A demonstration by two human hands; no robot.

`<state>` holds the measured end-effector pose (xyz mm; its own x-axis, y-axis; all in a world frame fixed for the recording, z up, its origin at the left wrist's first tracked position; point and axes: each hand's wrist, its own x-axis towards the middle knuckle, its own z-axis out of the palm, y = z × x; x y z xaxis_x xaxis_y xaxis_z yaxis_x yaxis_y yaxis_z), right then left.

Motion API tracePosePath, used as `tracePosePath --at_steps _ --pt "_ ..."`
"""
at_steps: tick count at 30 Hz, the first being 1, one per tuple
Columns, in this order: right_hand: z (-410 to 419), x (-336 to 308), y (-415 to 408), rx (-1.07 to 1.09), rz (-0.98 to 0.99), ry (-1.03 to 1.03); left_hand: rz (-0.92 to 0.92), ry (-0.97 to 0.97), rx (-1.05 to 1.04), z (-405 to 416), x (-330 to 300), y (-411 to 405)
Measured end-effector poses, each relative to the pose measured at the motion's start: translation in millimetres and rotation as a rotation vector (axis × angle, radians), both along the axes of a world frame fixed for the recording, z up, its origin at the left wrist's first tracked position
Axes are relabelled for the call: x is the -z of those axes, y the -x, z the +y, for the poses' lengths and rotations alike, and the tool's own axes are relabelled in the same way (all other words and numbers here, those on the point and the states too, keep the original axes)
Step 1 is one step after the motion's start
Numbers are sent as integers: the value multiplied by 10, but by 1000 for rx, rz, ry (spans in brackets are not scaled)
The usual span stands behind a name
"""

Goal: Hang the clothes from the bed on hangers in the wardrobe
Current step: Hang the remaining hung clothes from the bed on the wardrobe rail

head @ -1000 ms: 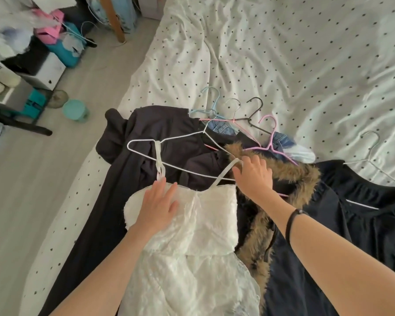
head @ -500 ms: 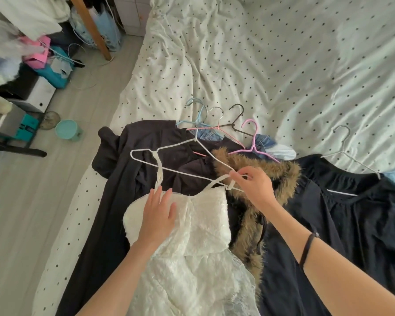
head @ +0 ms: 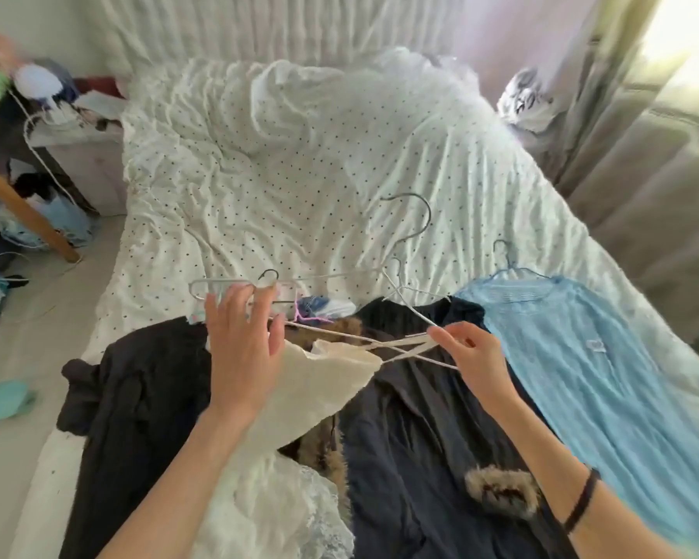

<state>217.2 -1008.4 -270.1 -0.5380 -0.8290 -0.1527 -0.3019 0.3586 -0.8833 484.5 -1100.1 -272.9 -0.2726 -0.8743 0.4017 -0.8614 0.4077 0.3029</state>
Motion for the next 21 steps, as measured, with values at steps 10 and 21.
tracePosePath --at_steps 10,21 --pt "2430 -932 1720 424 139 265 91 344 419 1348 -1053 2213" --pt "5659 -1635 2981 934 502 270 298 344 944 3668 -1608 4718"
